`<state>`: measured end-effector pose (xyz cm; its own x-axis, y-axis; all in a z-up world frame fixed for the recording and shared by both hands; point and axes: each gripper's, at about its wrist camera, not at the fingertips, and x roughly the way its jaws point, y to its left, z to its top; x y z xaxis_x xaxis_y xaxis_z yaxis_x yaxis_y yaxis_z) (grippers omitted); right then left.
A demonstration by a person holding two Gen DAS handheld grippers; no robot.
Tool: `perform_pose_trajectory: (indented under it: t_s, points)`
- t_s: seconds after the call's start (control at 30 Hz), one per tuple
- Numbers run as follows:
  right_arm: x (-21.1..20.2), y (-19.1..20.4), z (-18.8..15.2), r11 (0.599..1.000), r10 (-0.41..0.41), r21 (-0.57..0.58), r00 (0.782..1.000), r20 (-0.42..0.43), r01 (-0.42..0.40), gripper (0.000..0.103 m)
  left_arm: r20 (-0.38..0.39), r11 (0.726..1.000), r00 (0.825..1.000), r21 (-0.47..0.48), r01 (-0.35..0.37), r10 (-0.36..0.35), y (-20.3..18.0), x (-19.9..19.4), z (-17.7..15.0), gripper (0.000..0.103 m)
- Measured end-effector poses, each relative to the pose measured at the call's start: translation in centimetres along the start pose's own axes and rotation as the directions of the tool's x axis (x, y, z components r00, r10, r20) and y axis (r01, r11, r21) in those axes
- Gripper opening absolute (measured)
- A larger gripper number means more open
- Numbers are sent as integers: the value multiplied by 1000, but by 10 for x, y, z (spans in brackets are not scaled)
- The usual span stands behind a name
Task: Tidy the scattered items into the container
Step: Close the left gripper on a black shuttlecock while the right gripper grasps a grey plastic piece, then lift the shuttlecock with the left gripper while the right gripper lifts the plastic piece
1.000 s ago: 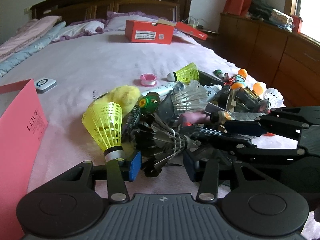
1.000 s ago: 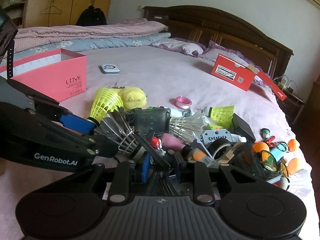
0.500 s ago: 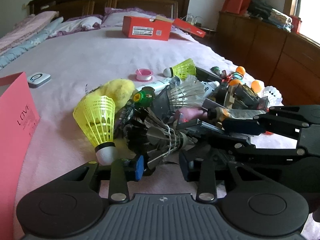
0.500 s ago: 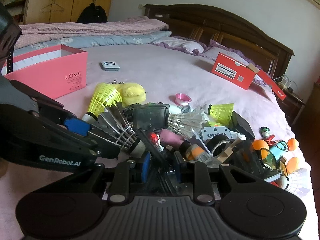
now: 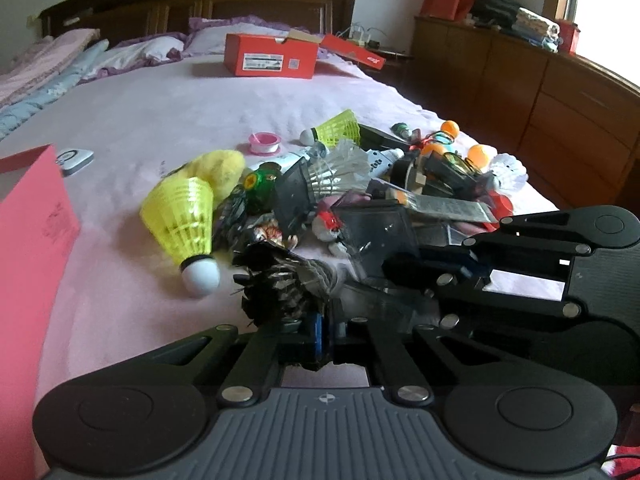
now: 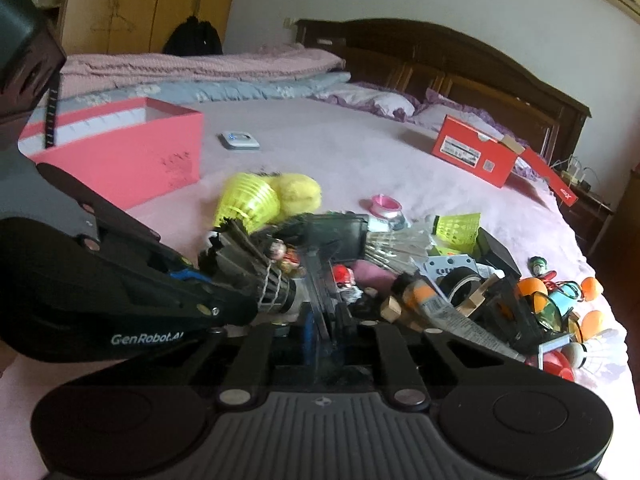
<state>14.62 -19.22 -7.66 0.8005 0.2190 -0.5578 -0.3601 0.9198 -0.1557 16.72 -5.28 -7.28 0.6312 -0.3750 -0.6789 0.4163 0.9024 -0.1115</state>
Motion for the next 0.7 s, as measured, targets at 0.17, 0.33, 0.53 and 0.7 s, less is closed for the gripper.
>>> perform_pose_trajectory:
  t_s: [0.17, 0.33, 0.53, 0.7]
  points:
    - [-28, 9, -3, 997, 33, 66, 999, 17, -34, 6, -30, 999, 1000, -45, -11, 10, 10, -33, -18, 5]
    - [-47, 11, -13, 960, 169, 231, 985, -19, -160, 6, -72, 997, 997, -76, -9, 4, 18, -54, -37, 5]
    - [-37, 17, -29, 927, 217, 333, 971, -104, -171, 6, -113, 997, 993, -62, -50, 43, 21, -41, -41, 13]
    - [-31, 18, -28, 923, 199, 357, 972, -125, -143, 18, -87, 997, 995, -49, -60, 55, 21, -35, -35, 31]
